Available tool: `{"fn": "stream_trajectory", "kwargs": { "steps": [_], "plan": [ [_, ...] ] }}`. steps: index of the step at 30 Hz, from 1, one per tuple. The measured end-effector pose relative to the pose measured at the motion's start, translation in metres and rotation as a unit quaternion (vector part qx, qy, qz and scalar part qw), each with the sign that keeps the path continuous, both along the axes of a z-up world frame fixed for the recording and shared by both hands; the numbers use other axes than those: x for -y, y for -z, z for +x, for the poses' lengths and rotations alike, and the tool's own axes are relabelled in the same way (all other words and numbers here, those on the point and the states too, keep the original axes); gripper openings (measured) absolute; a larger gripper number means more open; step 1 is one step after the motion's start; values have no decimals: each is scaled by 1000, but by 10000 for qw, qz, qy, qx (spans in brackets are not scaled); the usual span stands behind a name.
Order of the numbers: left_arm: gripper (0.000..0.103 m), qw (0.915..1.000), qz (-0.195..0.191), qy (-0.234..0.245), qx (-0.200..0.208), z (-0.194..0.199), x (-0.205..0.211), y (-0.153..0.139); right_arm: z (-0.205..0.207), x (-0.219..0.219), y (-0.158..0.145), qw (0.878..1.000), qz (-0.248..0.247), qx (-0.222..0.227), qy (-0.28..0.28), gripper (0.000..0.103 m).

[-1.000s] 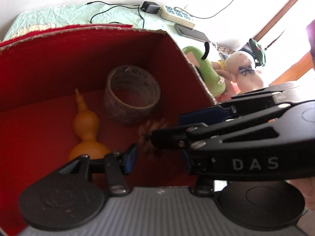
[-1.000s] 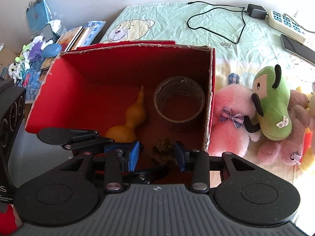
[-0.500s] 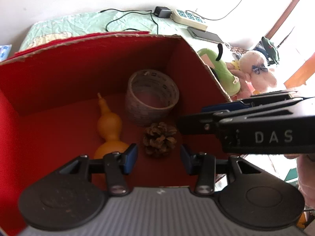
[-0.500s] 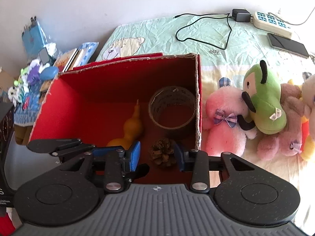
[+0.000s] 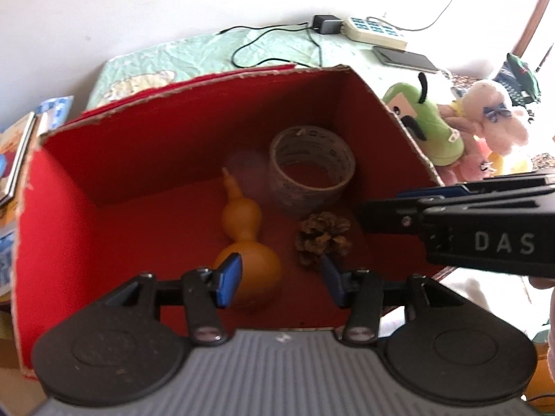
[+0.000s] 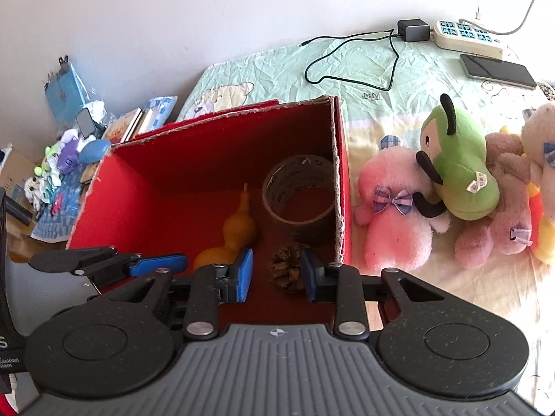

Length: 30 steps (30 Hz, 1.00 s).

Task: Organize objects
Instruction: 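Open the right gripper to release the pine cone and withdraw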

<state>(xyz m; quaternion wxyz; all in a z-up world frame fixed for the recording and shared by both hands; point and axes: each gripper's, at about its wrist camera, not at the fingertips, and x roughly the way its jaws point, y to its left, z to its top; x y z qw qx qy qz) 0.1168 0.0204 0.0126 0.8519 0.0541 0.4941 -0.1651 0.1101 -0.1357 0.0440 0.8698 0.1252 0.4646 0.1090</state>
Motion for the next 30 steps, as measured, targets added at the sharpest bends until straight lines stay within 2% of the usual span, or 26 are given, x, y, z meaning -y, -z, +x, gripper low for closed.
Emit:
{"fn": "stream_trajectory", "kwargs": {
  "steps": [4, 20, 30],
  "plan": [
    [53, 9997, 141, -188, 54, -4, -1, -5, -3, 1, 0, 9999, 66, 76, -23, 31],
    [66, 9923, 735, -950, 286, -24, -4, -20, -14, 6, 2, 9992, 201, 317, -102, 28],
    [67, 9862, 911, -1332, 368, -36, -7, -32, -27, 7, -5, 9988, 217, 378, -227, 30]
  ]
}}
